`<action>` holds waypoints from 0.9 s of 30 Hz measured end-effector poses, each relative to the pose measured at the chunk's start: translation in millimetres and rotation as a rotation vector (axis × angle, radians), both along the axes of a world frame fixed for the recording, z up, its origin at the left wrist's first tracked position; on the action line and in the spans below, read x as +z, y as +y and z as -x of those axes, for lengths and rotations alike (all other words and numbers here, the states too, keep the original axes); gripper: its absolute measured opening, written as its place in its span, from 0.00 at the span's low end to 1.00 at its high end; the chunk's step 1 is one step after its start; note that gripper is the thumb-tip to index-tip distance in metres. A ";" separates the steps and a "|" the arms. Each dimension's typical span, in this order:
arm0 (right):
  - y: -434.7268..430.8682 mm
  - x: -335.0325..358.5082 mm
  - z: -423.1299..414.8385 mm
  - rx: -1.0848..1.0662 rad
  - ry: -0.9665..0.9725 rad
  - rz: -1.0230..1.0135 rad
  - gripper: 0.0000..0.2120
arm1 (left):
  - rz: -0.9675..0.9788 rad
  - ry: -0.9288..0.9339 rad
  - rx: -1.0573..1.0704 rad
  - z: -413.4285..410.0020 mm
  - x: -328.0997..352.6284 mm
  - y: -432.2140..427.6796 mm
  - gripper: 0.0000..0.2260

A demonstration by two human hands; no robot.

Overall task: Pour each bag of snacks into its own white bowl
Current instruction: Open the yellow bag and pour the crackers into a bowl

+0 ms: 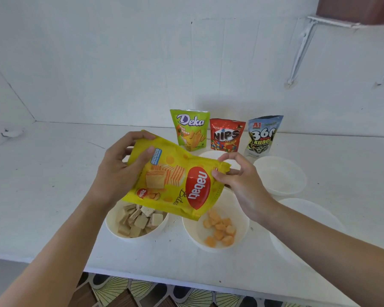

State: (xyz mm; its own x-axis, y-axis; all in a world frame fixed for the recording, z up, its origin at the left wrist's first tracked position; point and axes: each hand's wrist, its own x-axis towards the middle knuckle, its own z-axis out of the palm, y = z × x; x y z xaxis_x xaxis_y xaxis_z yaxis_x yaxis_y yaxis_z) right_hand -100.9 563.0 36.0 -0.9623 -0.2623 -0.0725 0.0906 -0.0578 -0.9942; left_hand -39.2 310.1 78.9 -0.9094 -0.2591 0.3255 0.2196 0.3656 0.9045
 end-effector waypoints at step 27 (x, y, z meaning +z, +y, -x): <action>-5.6 -12.2 -12.6 -0.045 -0.091 -0.100 0.12 | 0.105 0.015 -0.050 -0.2 -1.0 13.8 0.09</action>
